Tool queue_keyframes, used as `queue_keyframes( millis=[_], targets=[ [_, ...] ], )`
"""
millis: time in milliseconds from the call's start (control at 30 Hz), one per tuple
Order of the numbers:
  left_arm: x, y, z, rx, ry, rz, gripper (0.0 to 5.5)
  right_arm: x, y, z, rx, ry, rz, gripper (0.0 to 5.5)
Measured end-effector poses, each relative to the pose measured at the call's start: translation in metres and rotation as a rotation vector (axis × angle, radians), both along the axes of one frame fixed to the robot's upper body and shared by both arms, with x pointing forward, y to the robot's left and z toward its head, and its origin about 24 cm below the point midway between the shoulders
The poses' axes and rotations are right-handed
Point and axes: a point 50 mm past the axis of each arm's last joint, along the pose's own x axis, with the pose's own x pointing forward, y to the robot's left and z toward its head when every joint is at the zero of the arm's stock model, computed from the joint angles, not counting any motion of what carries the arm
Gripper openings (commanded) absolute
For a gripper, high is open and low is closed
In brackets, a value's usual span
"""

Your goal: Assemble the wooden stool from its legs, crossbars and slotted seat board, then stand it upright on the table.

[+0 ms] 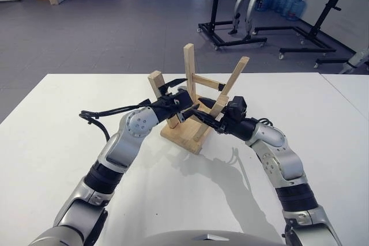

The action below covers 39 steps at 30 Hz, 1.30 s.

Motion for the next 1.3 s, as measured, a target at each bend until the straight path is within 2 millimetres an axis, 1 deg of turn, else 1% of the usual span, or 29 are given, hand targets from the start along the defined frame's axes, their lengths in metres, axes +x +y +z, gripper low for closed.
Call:
queue_keyframes(
  millis=[33,100,167,200,300,333,367,433,533,600,667,733,833,900,967,1033,1100,1133,1200,1233,1300],
  targets=[
    [0.004,0.005,0.012,-0.042,-0.001,0.025,4.46,0.0,0.0,0.0,0.003,0.0,-0.001,2.02],
    [0.008,0.013,0.051,-0.182,-0.048,0.058,4.46,0.0,0.001,-0.001,0.008,0.003,-0.001,2.02],
    [0.011,0.024,0.073,-0.323,-0.03,0.095,4.46,0.0,0.002,-0.001,0.018,0.004,-0.003,2.02],
    [0.012,0.031,0.079,-0.376,-0.013,0.119,4.46,-0.001,0.002,-0.001,0.026,0.004,-0.006,2.02],
    [0.014,0.047,0.082,-0.432,0.024,0.172,4.46,-0.003,-0.001,-0.002,0.059,0.011,-0.016,2.02],
    [0.015,0.05,0.082,-0.436,0.028,0.181,4.46,-0.004,-0.002,-0.003,0.074,0.015,-0.015,2.4],
    [0.015,0.052,0.083,-0.442,0.028,0.193,4.46,-0.005,-0.002,-0.003,0.089,0.019,-0.013,2.6],
    [0.014,0.054,0.082,-0.447,0.032,0.208,4.46,-0.009,-0.001,-0.015,0.137,0.092,-0.011,3.07],
    [0.012,0.052,0.075,-0.447,0.056,0.206,4.46,-0.008,-0.001,-0.013,0.163,0.09,-0.028,3.56],
    [0.011,0.051,0.071,-0.445,0.066,0.202,4.46,-0.005,-0.002,-0.008,0.185,0.073,-0.045,3.92],
    [0.011,0.053,0.069,-0.441,0.074,0.212,4.46,-0.002,-0.003,-0.003,0.186,0.051,-0.05,3.92],
    [0.011,0.055,0.067,-0.438,0.076,0.217,4.46,-0.002,-0.005,-0.003,0.168,0.041,-0.043,3.92],
    [0.011,0.058,0.068,-0.444,0.09,0.225,4.46,-0.008,-0.016,-0.002,0.12,0.044,0.006,3.92],
    [0.011,0.062,0.068,-0.467,0.116,0.235,4.46,-0.013,-0.029,-0.002,0.145,0.084,0.036,3.92],
    [0.01,0.068,0.066,-0.464,0.143,0.248,4.46,-0.017,-0.044,0.008,0.209,0.091,0.052,3.92],
    [0.008,0.07,0.063,-0.442,0.155,0.243,4.46,-0.015,-0.05,0.018,0.306,0.104,0.059,3.92],
    [0.003,0.075,0.055,-0.408,0.188,0.245,4.46,-0.009,-0.059,0.054,0.468,0.023,0.069,3.92],
    [0.0,0.076,0.055,-0.402,0.199,0.235,4.46,-0.007,-0.063,0.07,0.526,-0.016,0.078,3.92],
    [-0.002,0.081,0.056,-0.41,0.201,0.238,4.46,-0.002,-0.076,0.102,0.644,-0.096,0.058,3.92],
    [-0.001,0.087,0.058,-0.412,0.194,0.257,4.46,-0.002,-0.083,0.113,0.688,-0.123,0.05,3.92],
    [0.0,0.09,0.058,-0.409,0.196,0.272,4.46,0.002,-0.091,0.123,0.723,-0.141,0.02,3.92]
  ],
)
